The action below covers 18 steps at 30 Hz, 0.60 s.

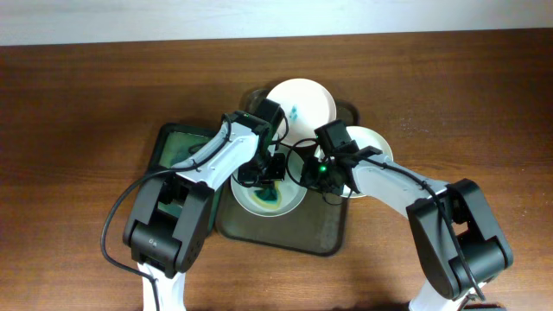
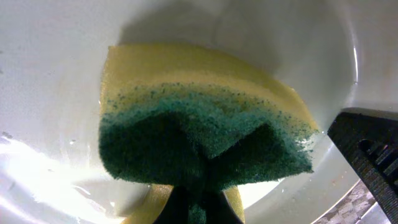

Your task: Clean dirty plates on tray and stack at the side

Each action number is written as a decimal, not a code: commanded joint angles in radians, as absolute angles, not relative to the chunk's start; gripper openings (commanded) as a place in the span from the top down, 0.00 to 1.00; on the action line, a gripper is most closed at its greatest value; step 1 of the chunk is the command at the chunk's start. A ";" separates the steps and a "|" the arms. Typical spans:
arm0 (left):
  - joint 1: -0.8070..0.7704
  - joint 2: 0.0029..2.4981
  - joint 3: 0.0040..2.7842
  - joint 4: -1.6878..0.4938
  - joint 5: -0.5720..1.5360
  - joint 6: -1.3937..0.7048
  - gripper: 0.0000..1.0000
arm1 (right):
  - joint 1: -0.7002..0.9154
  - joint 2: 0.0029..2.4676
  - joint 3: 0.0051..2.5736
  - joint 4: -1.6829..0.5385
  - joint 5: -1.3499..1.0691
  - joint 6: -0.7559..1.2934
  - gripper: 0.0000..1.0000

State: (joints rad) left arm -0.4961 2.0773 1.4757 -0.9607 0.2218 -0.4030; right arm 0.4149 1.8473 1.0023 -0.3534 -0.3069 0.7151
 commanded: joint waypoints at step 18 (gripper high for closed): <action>-0.512 2.134 1.457 -0.778 0.365 -0.459 1.00 | 0.373 1.892 1.005 -0.393 -0.289 0.794 0.96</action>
State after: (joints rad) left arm -0.5030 2.0930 1.4624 -0.7673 0.3386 -0.4465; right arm 0.3847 1.8580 1.0119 -0.3809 -0.3496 0.7868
